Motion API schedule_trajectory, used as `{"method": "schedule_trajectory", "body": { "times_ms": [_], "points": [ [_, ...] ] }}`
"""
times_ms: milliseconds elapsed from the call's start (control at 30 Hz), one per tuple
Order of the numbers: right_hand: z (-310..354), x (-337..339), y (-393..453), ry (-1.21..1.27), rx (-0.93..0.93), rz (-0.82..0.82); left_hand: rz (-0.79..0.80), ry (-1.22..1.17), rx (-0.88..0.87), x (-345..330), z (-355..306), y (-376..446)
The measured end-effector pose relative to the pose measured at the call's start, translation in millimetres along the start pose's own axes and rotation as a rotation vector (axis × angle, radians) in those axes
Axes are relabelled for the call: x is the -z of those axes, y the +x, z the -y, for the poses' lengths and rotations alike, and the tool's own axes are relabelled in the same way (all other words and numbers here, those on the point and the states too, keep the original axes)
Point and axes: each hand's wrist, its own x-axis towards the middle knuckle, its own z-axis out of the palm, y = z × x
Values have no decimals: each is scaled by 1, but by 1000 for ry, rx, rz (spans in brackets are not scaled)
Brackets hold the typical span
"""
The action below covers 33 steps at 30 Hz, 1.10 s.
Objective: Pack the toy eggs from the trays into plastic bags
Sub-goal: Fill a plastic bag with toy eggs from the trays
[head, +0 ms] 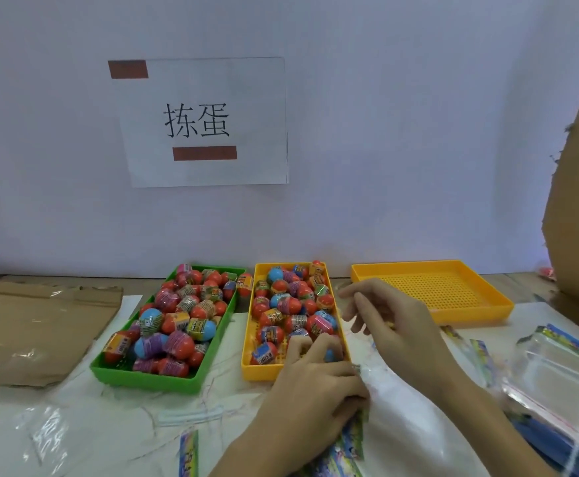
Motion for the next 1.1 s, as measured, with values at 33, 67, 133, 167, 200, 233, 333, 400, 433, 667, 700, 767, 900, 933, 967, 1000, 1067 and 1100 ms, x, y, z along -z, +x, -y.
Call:
{"method": "schedule_trajectory", "body": {
  "times_ms": [33,67,133,167,200,233,333,400,433,667,700,767,900,933,967,1000,1067,1100],
  "points": [
    [2,2,0,6,-8,-1,-49,-28,29,0,-1,0],
    [4,4,0,19,-15,4,-107,-52,63,1,-1,0],
    [8,10,1,58,-36,17,-195,-160,201,7,-1,0],
    [10,16,2,95,-49,37,-215,-248,280,11,-1,0],
    [12,24,3,155,-67,76,-246,-348,352,16,0,1],
    [14,32,3,231,-86,136,-306,-451,412,21,1,3],
    [16,48,2,354,-139,334,-517,-656,548,40,11,6],
    [11,46,0,264,-161,360,-578,-703,609,46,21,4],
    [9,44,0,209,-175,346,-591,-723,636,48,26,2],
    [8,34,-2,218,-181,347,-656,-759,721,47,36,-3],
    [9,32,-3,206,-166,336,-658,-755,724,46,36,-2],
    [11,27,-3,180,-149,300,-658,-741,723,45,35,-3],
    [14,16,-3,229,-159,169,-663,-698,690,49,35,-3],
    [14,12,-3,255,-173,122,-657,-685,683,50,35,-3],
    [14,9,-3,283,-186,76,-648,-673,675,52,35,-3],
    [13,6,-4,309,-203,35,-634,-661,669,53,35,-3],
    [12,2,-4,353,-234,-30,-582,-628,636,57,33,-3],
    [11,0,-3,372,-247,-46,-530,-596,606,59,32,-3]
  ]
}}
